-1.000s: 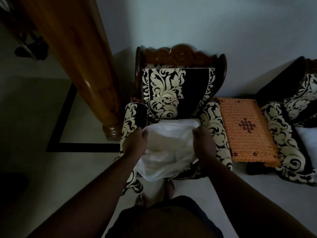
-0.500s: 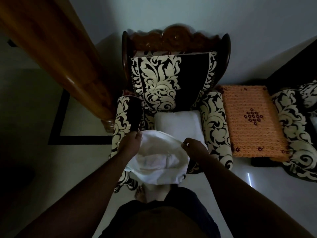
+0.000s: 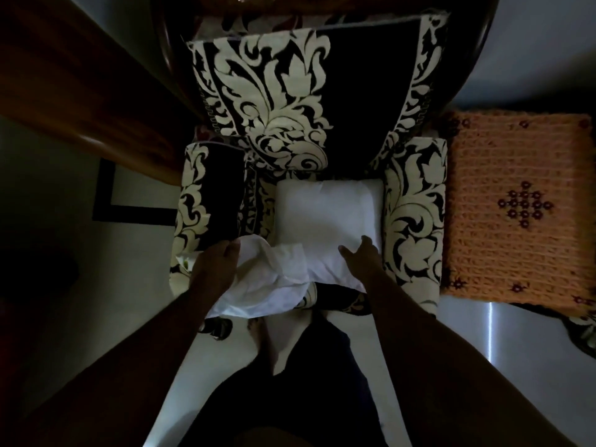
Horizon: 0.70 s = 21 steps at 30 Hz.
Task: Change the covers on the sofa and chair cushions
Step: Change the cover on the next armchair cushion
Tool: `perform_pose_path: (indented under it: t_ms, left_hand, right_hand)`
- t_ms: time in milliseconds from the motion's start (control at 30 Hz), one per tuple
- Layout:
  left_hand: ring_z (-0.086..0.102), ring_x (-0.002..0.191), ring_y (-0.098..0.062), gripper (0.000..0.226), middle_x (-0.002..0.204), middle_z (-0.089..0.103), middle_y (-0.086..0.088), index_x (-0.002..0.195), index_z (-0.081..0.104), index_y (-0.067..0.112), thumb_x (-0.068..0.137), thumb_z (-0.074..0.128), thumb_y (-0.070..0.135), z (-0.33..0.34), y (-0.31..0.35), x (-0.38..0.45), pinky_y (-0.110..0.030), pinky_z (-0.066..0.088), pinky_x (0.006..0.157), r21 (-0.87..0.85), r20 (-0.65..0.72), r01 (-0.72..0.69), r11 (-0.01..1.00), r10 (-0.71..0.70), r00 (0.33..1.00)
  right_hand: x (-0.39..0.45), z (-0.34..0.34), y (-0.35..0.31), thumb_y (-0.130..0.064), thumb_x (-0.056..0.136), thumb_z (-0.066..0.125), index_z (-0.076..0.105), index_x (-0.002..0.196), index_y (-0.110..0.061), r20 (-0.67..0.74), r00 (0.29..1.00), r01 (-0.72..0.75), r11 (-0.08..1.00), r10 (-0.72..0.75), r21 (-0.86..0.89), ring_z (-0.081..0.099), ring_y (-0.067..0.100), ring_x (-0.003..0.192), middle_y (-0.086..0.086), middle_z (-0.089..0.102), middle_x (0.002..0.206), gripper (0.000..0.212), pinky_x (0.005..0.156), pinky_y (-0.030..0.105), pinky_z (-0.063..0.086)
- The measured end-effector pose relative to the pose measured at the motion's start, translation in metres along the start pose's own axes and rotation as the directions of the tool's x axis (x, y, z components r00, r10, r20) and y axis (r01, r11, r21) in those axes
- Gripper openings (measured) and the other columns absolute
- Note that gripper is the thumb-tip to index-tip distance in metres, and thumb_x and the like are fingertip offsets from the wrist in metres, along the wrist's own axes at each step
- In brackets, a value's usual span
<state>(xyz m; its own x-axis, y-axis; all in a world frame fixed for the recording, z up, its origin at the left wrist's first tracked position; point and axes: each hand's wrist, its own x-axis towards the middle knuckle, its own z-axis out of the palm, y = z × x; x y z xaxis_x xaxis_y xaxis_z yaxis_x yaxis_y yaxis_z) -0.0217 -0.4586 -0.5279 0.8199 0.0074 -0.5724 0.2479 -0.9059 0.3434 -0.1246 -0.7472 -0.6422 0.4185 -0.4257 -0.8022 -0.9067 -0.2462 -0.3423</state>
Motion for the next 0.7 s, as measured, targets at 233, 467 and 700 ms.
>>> perform_pose_path:
  t_ms: [233, 467, 700]
  left_hand:
    - [0.059, 0.119, -0.034, 0.044, 0.127, 0.066, -0.015, 0.125, 0.067, 0.010, 0.108, 0.041, 0.041, 0.009, 0.010, 0.012, -0.038, 0.045, 0.099, -0.019, 0.029, 0.090, 0.996, -0.089, 0.996]
    - [0.062, 0.110, -0.033, 0.042, 0.115, 0.069, -0.014, 0.117, 0.069, 0.011, 0.108, 0.041, 0.042, 0.019, 0.018, 0.020, -0.039, 0.047, 0.093, -0.017, 0.054, 0.107, 0.994, -0.106, 0.993]
    - [0.061, 0.111, -0.035, 0.049, 0.116, 0.069, -0.016, 0.114, 0.068, 0.007, 0.108, 0.034, 0.042, 0.017, 0.001, 0.014, -0.039, 0.044, 0.093, -0.003, 0.071, 0.156, 0.988, -0.155, 0.985]
  right_hand:
    - [0.063, 0.013, 0.008, -0.063, 0.069, 0.081, 0.005, 0.159, -0.011, 0.005, 0.977, -0.214, 0.970, 0.215, 0.119, 0.032, 0.037, 0.146, 0.020, 0.026, 0.161, 0.128, 0.117, 0.051, 0.035]
    - [0.067, 0.005, -0.007, -0.077, 0.052, 0.083, 0.022, 0.154, -0.008, 0.024, 0.950, -0.303, 0.905, 0.310, 0.299, 0.045, 0.040, 0.135, 0.019, 0.040, 0.152, 0.137, 0.111, 0.052, 0.041]
    - [0.045, 0.018, -0.048, -0.089, 0.053, 0.068, 0.027, 0.151, -0.010, -0.097, 0.983, -0.153, 0.987, 0.156, 0.038, 0.036, 0.039, 0.141, 0.021, 0.032, 0.155, 0.133, 0.112, 0.055, 0.035]
